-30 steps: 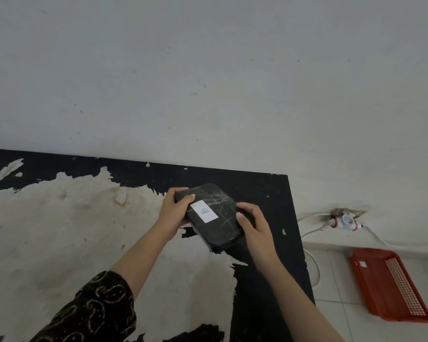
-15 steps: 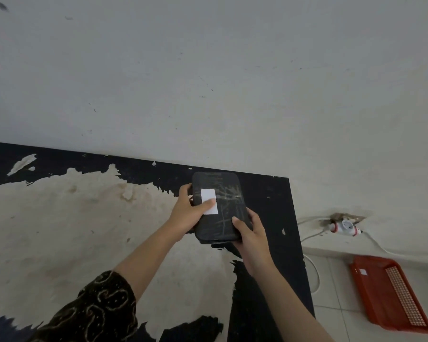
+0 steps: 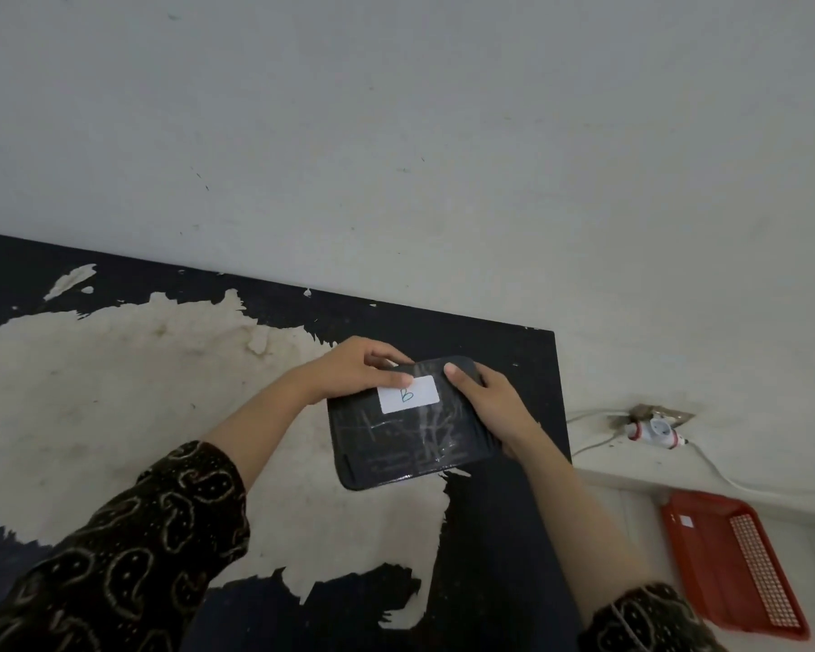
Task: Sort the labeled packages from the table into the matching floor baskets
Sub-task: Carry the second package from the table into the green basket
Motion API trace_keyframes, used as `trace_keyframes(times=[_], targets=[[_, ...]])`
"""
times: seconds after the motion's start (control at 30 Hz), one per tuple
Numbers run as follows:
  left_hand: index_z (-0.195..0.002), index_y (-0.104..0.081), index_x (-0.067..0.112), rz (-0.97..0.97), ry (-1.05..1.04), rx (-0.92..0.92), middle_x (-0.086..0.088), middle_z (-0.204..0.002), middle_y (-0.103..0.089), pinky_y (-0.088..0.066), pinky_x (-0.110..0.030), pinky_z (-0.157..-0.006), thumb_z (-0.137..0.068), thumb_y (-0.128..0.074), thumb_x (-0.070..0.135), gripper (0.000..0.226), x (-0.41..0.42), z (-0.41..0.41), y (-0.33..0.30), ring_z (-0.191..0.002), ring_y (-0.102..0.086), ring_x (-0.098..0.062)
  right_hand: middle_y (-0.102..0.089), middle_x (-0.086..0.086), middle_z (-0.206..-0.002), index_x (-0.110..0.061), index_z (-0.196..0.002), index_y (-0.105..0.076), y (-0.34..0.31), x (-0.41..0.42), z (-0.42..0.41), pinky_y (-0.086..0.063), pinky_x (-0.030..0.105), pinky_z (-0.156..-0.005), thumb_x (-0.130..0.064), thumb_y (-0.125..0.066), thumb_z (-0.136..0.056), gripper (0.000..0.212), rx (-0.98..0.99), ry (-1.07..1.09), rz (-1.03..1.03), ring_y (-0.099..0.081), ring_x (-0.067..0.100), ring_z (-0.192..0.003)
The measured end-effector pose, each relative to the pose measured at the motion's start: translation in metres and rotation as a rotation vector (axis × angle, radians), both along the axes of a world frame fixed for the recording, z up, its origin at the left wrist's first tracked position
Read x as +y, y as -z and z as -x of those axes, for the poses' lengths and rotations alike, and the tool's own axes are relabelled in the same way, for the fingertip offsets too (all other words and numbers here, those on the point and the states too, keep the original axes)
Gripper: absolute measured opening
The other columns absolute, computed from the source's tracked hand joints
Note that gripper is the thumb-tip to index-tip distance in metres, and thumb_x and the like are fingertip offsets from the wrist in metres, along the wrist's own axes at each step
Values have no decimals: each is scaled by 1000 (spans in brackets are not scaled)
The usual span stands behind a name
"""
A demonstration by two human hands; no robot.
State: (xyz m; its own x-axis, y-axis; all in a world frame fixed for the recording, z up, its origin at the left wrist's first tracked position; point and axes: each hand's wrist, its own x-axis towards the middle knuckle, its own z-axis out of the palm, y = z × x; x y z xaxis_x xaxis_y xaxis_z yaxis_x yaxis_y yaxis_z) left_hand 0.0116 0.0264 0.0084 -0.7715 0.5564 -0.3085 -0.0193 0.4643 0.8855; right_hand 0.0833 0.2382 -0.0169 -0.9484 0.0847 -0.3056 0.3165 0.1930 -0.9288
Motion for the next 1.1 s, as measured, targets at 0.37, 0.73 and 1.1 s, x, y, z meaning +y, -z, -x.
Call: trace_keyframes(times=[0.37,0.73,1.1], targets=[[-115,-50,37,-175,-698,274,27,-99,-57,-47,-5,-60,-79,-70,40,42,-11,-84,23,-90,-57,6,-72,1,-96,-23,-94,-65,5,-31,-35,-55,28,-69,-45,-54,-90,25,92,308,96,-69,14,-86],[-120,-40,41,-335,-788,239,20,-110,-56,-57,-23,-72,-91,-58,29,37,-68,-140,19,-99,-61,-4,-71,4,-93,-16,-92,-66,-4,-83,-48,-55,40,-79,-40,-49,-94,30,164,147,43,-67,20,-87],[-122,-44,47,-371,-1008,304,7,-118,-55,-55,-19,-64,-95,-47,17,41,-191,-253,1,-96,-62,-9,-55,-11,-58,-34,-60,-51,-24,-204,-100,-37,11,-50,-37,-46,-95,36,387,-209,-147,-52,-4,-57]])
